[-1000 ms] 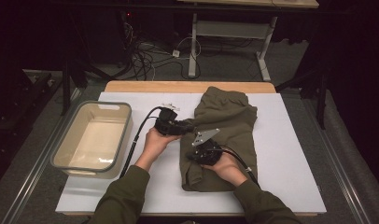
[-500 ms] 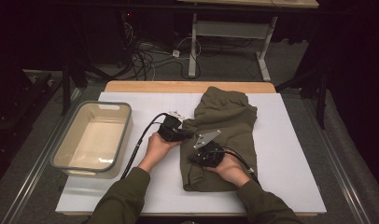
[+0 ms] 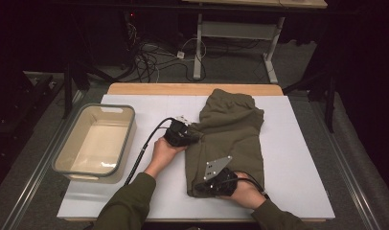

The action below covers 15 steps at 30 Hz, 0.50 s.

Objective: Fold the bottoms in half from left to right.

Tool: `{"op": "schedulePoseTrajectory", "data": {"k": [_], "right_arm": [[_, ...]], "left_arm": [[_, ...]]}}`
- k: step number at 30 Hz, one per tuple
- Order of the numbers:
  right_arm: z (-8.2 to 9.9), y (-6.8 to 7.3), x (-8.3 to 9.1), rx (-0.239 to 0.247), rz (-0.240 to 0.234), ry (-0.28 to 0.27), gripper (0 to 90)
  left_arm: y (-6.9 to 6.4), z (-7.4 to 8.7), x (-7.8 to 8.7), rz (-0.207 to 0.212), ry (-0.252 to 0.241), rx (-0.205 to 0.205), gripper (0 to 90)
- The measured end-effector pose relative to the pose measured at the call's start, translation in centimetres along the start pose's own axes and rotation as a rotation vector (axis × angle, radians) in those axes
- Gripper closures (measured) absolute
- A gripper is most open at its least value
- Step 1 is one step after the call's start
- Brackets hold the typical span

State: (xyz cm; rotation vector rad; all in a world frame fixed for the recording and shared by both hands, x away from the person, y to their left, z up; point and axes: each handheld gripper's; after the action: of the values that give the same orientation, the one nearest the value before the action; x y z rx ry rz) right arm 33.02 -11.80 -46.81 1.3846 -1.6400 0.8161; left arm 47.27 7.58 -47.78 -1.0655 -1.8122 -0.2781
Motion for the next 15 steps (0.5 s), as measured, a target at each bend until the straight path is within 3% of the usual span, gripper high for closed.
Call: {"op": "schedulePoseTrajectory", "data": {"k": [4,7,11,15], "right_arm": [[0.3,1.0,0.0,0.019,-0.014,-0.004,90.0],[0.3,1.0,0.3,0.021,-0.020,-0.014,90.0],[0.4,0.5,1.9,-0.019,-0.008,-0.087,90.0],[1.2,-0.2,3.0,-0.051,0.024,-0.119,89.6]], "left_arm": [[-0.1,0.0,-0.1,-0.001,-0.001,-0.003,84.5],[-0.2,0.0,-0.2,0.002,-0.001,-0.006,84.3],[-0.5,0.1,0.2,0.004,0.007,-0.016,80.4],[-1.3,0.8,1.6,0.005,0.002,-0.040,78.1]]}}
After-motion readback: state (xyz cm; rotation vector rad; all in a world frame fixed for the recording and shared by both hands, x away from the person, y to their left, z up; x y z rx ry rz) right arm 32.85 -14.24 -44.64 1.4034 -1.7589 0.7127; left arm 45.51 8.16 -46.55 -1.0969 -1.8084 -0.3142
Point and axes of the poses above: each handheld gripper's, and its own axes: x roughly backward along the jaws, z roughly out of its underside, y roughly to its left, and after that the axes turned 13 degrees about y, right-handed
